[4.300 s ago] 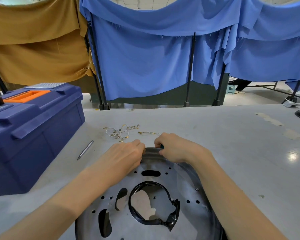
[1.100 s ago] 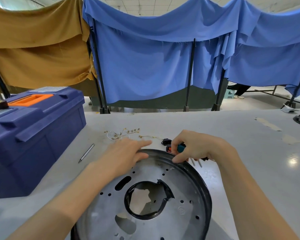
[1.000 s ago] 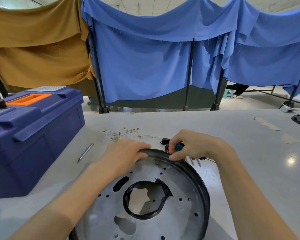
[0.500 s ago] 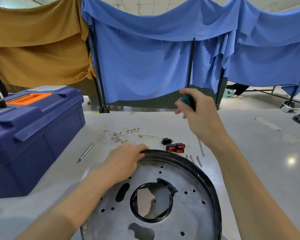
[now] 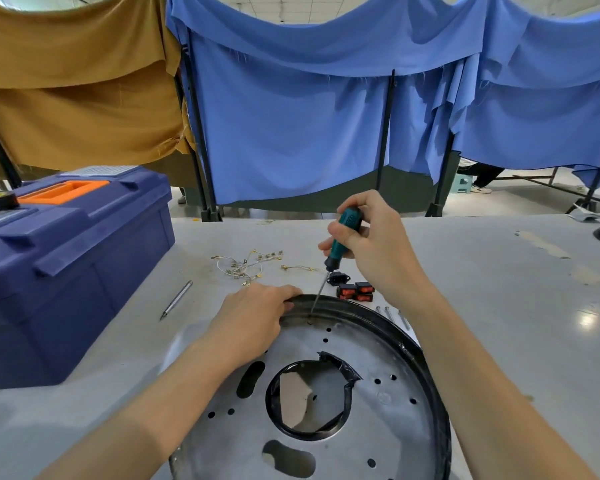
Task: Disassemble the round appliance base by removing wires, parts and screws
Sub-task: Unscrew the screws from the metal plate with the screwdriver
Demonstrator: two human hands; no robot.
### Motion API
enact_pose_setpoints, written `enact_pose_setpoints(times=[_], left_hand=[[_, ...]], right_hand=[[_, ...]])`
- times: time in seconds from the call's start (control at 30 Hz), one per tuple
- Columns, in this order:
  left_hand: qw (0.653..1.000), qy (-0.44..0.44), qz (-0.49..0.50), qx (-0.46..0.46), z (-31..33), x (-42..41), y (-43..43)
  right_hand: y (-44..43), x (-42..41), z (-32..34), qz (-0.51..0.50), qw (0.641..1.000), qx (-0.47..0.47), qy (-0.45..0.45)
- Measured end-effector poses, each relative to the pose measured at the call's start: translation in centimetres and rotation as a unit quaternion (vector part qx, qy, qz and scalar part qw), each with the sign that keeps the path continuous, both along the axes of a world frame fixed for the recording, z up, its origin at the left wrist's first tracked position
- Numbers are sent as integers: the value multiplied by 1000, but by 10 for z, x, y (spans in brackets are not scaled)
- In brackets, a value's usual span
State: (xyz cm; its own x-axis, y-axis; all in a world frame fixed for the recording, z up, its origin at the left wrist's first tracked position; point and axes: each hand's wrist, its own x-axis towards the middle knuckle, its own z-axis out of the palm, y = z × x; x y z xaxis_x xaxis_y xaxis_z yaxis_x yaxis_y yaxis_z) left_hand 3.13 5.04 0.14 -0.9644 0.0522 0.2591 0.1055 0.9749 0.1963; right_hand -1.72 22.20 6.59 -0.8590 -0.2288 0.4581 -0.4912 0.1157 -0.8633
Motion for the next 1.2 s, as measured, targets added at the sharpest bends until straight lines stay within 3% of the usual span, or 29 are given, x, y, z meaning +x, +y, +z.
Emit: enact_pose_setpoints(times=[1.0, 1.2], left_hand=[[1000, 5, 4, -15, -4, -3, -1], [1000, 8, 3, 21, -2, -2, 0]], right_hand=[[-5, 0, -3, -2, 1000, -9, 21], [-5, 0, 0, 20, 998, 37, 51]])
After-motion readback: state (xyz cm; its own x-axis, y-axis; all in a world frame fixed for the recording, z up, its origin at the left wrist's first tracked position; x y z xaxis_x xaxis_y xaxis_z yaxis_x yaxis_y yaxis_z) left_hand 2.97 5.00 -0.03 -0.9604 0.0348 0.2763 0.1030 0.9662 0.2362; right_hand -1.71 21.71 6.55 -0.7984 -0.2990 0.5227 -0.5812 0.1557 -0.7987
